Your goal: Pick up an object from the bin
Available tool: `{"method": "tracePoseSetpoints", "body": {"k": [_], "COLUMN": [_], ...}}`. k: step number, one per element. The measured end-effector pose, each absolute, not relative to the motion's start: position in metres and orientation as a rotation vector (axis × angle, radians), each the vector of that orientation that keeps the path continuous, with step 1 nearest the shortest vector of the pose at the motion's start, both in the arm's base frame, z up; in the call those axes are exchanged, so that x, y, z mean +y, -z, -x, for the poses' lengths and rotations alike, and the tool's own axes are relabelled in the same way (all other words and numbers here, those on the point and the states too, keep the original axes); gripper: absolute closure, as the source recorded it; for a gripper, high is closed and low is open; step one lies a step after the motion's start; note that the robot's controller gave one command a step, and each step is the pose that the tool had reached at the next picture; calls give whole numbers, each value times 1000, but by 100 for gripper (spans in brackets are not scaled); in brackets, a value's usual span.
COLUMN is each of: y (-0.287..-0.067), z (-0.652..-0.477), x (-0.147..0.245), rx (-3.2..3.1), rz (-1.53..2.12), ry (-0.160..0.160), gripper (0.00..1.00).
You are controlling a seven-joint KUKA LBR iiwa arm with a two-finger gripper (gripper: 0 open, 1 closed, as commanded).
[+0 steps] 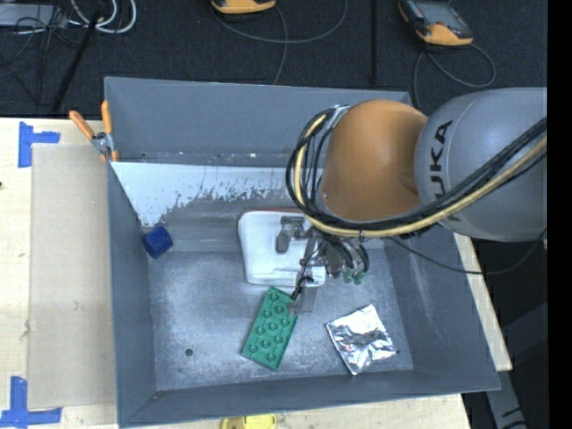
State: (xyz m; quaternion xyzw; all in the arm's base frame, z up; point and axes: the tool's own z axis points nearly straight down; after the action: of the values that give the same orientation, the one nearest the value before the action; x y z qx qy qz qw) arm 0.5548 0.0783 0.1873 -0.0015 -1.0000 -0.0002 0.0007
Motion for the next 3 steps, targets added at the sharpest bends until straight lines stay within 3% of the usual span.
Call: {"method": "tracePoseSetpoints", "body": {"k": [1, 2, 3], "y": [-69, -100, -115], "z": [-524, -508, -514], "x": [67, 76, 87], "rx": [-3059, -2903, -2678], "rz": [-709, -1204, -1644], "ry": [1, 2, 2], "gripper": [0, 0, 0]}}
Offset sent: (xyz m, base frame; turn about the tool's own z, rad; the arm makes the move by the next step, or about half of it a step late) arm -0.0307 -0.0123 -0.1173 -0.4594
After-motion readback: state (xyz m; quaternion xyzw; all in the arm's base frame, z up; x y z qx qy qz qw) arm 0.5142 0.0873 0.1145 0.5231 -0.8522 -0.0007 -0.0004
